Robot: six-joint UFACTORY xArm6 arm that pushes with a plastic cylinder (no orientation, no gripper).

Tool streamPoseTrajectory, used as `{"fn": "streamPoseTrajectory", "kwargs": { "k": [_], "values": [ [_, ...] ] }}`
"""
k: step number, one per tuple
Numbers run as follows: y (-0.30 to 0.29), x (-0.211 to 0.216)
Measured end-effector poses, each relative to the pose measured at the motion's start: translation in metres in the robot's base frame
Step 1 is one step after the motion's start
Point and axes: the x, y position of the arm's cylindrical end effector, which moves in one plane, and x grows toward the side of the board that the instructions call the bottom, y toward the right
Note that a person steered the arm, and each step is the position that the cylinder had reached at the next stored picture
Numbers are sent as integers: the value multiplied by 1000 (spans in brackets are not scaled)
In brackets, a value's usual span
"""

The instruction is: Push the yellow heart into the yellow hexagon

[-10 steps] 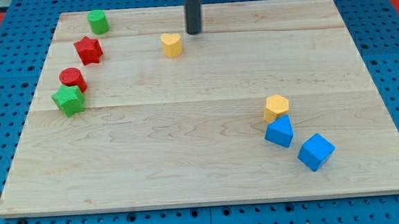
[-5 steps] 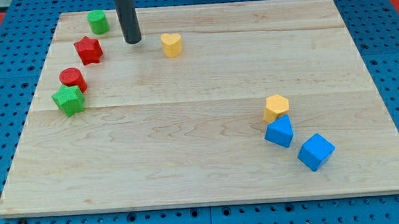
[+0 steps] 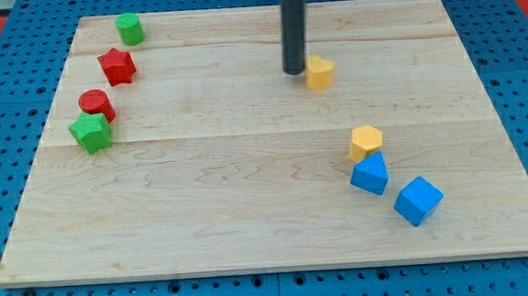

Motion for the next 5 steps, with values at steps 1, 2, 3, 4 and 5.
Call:
{"fn": "streamPoseTrajectory", "kwargs": {
  "k": [1, 2, 3, 4, 5],
  "values": [
    [-17, -41],
    [40, 0],
    [84, 54],
    [81, 81],
    [79, 18]
  ]
}}
